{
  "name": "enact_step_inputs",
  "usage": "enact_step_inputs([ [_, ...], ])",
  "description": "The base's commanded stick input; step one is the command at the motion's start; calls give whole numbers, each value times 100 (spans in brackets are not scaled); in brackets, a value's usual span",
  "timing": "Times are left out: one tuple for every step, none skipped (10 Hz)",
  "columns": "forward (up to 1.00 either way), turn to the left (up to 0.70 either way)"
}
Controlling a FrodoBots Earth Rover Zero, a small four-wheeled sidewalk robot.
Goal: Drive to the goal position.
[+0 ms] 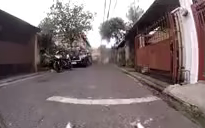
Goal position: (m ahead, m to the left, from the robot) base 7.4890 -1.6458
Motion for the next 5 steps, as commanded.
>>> enact_step_inputs([
  [100,32],
  [100,17],
  [100,5],
  [100,3],
  [100,3],
])
